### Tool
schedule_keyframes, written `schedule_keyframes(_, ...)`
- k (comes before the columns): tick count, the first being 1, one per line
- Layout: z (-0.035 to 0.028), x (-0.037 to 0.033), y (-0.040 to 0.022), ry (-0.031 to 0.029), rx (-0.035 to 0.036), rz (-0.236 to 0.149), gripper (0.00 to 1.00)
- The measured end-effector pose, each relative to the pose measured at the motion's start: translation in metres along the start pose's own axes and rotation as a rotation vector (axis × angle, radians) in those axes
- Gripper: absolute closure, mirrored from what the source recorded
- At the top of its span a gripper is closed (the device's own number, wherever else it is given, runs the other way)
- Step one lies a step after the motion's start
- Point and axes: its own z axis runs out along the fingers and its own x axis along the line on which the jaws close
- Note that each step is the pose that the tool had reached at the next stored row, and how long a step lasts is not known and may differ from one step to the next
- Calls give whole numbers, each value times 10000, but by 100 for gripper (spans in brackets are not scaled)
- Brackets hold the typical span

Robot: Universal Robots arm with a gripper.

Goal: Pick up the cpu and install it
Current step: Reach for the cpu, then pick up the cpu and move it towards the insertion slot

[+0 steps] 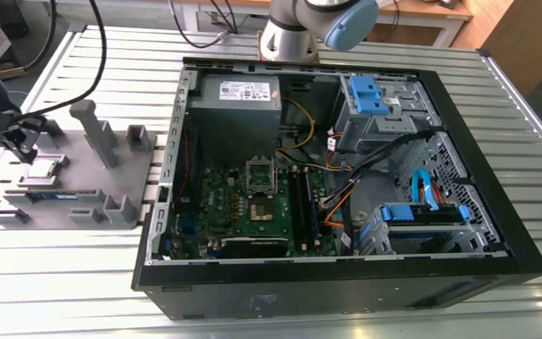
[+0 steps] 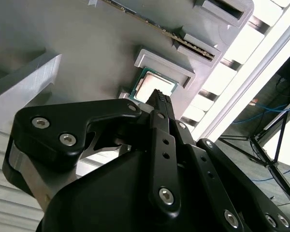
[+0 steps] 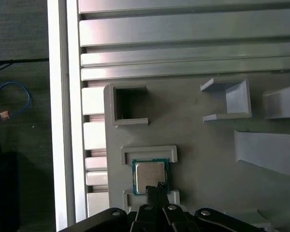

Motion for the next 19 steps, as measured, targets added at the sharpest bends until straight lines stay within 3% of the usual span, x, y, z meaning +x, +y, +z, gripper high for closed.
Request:
schedule_keyframes(3,33,9,9,1,0,0,89)
schedule_keyframes(19,76,10,8,0,5,0,89)
